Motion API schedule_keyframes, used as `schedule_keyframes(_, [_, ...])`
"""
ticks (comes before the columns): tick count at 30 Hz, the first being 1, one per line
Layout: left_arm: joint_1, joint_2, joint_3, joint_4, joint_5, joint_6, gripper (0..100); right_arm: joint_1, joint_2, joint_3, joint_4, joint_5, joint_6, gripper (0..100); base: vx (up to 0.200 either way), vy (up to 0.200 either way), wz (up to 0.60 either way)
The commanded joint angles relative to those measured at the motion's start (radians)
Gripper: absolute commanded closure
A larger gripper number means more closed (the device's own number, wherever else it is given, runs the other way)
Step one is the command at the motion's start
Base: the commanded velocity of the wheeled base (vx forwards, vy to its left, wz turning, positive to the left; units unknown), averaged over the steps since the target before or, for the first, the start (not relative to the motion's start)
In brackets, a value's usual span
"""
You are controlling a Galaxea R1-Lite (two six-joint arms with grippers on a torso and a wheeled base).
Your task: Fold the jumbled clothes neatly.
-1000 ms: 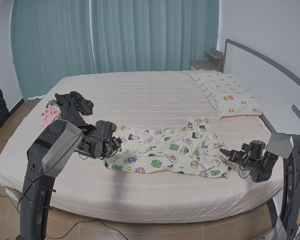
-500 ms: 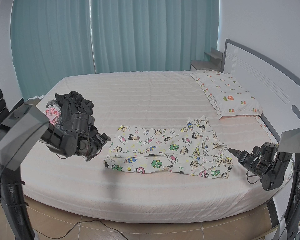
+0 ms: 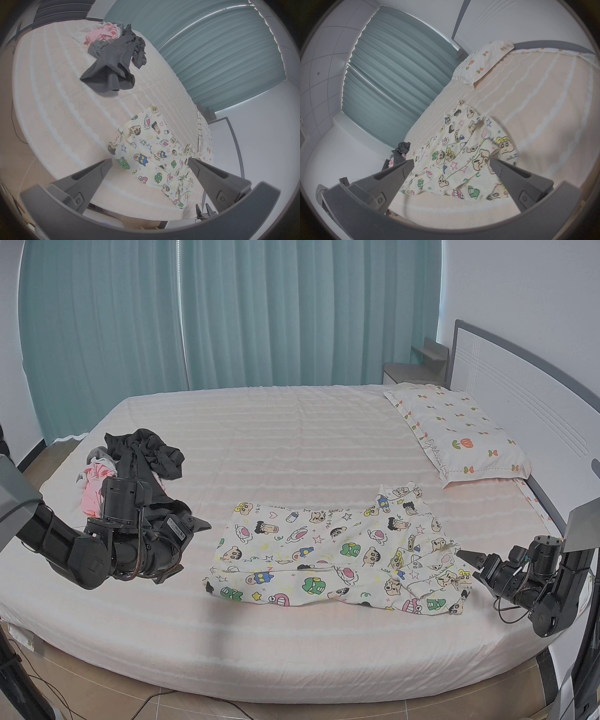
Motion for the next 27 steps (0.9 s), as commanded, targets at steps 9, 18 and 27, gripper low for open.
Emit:
schedule_keyframes(9, [-0.063, -0.008, 0.107, -0.064, 0.001, -0.009, 0, 0.118, 0.048, 0.129, -0.017, 0.030, -0.058, 0, 0.067, 0.000, 0.00])
schedule_keyframes(18, [-0.065, 0.015, 0.297, -0.340, -0.003, -0.013, 0, 0.119, 0.097, 0.147, -0.017, 0.027, -0.084, 0, 0.000, 0.000, 0.00])
schedule_keyframes(27, [-0.065, 0.043, 0.303, -0.360, -0.002, -0.025, 0, 0.126, 0.159, 0.156, -0.017, -0.053, -0.195, 0, 0.000, 0.000, 0.00])
